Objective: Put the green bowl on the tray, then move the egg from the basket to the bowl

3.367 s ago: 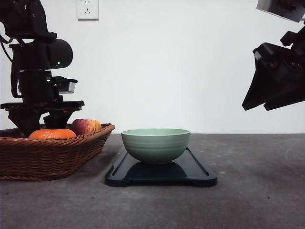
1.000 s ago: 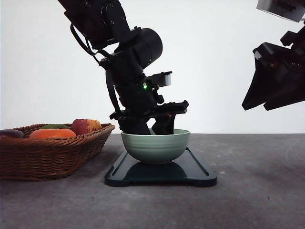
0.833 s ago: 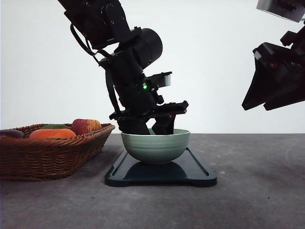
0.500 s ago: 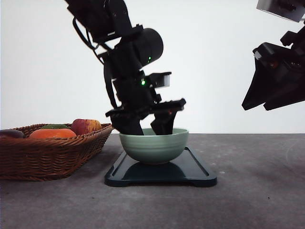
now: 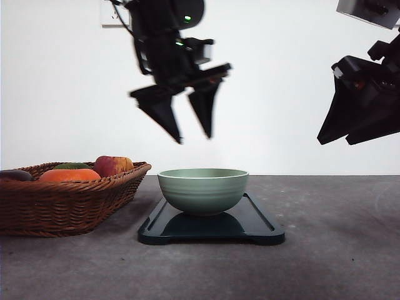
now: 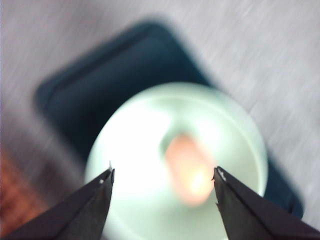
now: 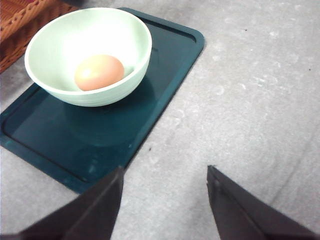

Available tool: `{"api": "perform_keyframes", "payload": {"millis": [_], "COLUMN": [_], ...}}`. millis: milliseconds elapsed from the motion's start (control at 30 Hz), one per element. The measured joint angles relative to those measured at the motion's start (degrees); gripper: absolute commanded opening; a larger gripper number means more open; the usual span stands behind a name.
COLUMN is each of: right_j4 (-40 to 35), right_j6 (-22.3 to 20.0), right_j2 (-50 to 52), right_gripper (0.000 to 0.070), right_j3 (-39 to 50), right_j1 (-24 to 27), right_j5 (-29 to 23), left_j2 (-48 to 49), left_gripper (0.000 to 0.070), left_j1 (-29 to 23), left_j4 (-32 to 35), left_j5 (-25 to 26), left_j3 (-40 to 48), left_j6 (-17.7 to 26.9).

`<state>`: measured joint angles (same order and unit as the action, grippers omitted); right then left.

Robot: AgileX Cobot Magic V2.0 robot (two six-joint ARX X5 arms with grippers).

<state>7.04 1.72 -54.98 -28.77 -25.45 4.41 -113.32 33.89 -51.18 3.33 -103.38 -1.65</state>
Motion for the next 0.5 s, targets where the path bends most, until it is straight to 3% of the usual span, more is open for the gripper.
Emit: {"api": "perform_keyframes", "payload": {"millis": [233,500], "right_j4": [0.0,0.0], "right_j6": [0.0,0.0], "right_j2": [0.0,0.0], "right_gripper": [0.0329,0.0329], "right_j3": [0.0,0.0], "right_j1": [0.0,0.0], "right_j5": [0.0,0.0], "left_j2": [8.9,24.4], "left_gripper": [0.0389,0.0389], "left_j1": [-4.8,-7.1], "left_j4": [3.2,13.6], "left_j5": [0.0,0.0], "left_j3": [6.9,24.7], "left_j6": [0.0,0.0]}}
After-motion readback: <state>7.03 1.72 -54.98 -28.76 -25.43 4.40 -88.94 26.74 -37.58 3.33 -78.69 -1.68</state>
